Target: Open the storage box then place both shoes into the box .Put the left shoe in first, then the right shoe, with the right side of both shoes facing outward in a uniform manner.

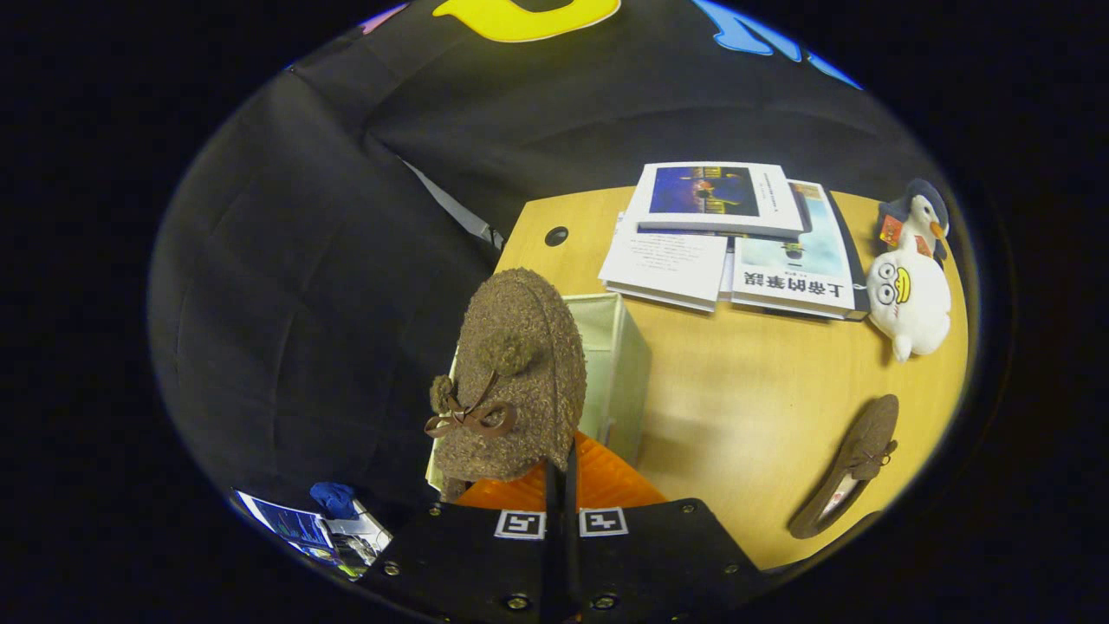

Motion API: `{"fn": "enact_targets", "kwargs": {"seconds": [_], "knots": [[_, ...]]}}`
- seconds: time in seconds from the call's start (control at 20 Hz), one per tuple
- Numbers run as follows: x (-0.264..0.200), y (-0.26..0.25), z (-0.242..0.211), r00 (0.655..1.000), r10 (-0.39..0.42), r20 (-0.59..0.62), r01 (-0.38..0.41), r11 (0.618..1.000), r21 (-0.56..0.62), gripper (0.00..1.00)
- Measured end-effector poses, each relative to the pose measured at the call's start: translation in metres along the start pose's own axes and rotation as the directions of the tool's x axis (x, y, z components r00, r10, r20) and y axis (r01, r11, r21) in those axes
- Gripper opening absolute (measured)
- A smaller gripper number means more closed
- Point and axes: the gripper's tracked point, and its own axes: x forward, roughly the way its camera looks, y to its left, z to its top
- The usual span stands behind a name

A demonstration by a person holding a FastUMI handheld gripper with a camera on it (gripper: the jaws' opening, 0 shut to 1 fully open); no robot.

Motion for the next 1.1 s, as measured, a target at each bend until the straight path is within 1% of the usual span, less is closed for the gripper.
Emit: {"fn": "enact_targets", "kwargs": {"seconds": [0.3,0.5,0.7,0.75,0.8,0.85,0.95,1.0,1.1], "knots": [[0.054,0.026,-0.001,0.998,-0.019,-0.056,0.018,1.000,-0.025,0.00],[0.086,0.030,-0.009,0.994,-0.062,-0.095,0.058,0.997,-0.040,0.00],[0.107,0.032,-0.016,0.989,-0.084,-0.122,0.077,0.995,-0.061,0.00],[0.110,0.035,-0.018,0.989,-0.077,-0.124,0.069,0.995,-0.066,0.01],[0.107,0.038,-0.018,0.990,-0.066,-0.127,0.058,0.996,-0.066,0.06],[0.105,0.041,-0.019,0.989,-0.059,-0.133,0.049,0.996,-0.079,0.29],[0.115,0.034,-0.021,0.992,-0.068,-0.107,0.057,0.993,-0.108,0.76],[0.098,0.035,-0.012,0.993,-0.068,-0.093,0.057,0.992,-0.115,1.00],[0.090,0.035,-0.008,0.996,-0.056,-0.076,0.047,0.992,-0.121,0.98]]}}
